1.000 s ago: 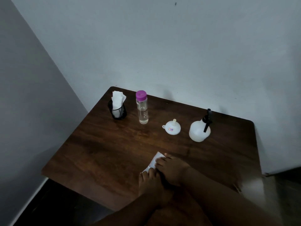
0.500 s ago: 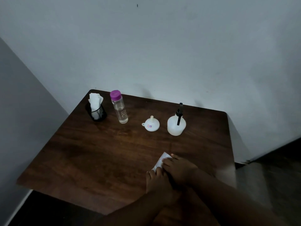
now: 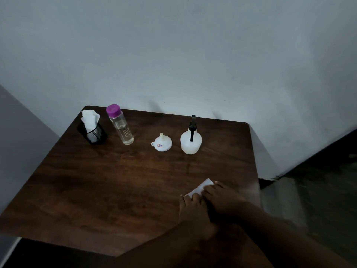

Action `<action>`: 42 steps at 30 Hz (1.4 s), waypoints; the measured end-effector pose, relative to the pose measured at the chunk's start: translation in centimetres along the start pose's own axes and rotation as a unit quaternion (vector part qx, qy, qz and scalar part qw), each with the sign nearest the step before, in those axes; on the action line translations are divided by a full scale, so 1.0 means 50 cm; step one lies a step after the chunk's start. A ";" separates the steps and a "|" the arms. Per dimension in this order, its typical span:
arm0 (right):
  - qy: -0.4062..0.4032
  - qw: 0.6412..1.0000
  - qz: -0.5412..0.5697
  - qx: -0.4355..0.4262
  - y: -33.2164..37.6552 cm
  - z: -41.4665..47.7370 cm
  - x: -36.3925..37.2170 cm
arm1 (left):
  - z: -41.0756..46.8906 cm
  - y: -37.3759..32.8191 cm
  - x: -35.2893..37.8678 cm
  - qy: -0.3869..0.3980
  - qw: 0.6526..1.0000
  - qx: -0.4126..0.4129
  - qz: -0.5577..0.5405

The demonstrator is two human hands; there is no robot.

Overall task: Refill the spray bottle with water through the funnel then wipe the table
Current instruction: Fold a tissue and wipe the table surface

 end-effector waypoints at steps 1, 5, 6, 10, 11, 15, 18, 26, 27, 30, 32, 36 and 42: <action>0.001 1.000 0.006 0.010 -0.006 -0.006 0.005 | -0.003 -0.006 -0.002 -0.001 1.000 0.010 0.015; 0.017 0.998 0.009 0.053 -0.014 -0.032 0.023 | -0.015 -0.024 0.012 0.005 0.995 0.059 0.078; 0.025 0.998 0.008 0.063 -0.010 -0.040 0.028 | -0.018 -0.025 0.017 0.011 0.993 0.075 0.091; 0.037 0.993 0.017 0.111 0.020 -0.070 0.045 | -0.042 -0.016 0.025 0.042 0.975 0.157 0.150; 0.040 0.991 0.028 0.125 0.031 -0.076 0.049 | -0.051 -0.011 0.022 0.047 0.971 0.173 0.159; 0.046 0.983 0.064 0.167 0.078 -0.087 0.058 | -0.085 0.017 0.008 0.060 0.951 0.238 0.189; 0.060 0.977 0.089 0.184 0.126 -0.084 0.065 | -0.102 0.056 0.009 0.061 0.932 0.279 0.223; 0.070 0.968 0.114 0.214 0.285 -0.041 0.055 | -0.161 0.220 0.027 0.147 0.855 0.348 0.356; 0.069 0.963 0.133 0.226 0.301 -0.030 0.055 | -0.169 0.241 0.022 0.137 0.848 0.360 0.365; 0.092 0.969 0.101 0.205 0.365 0.006 0.048 | -0.194 0.304 0.000 0.148 0.844 0.351 0.378; 0.107 0.975 0.069 0.182 0.412 0.030 0.033 | -0.213 0.343 -0.012 0.150 0.851 0.346 0.365; 0.099 0.965 0.122 0.209 0.476 0.079 0.011 | -0.236 0.422 -0.041 0.123 0.866 0.348 0.336; 0.086 0.959 0.184 0.199 0.572 0.150 -0.055 | -0.278 0.528 -0.098 0.129 0.897 0.312 0.286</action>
Point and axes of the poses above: each hand's wrist, its own z-axis towards the middle knuckle, its own x-axis out of the palm, y = z × x, the point moved 9 cm from there along z, towards the middle knuckle, and after that the axes turned 14 degrees about x, right-handed, at the moved point
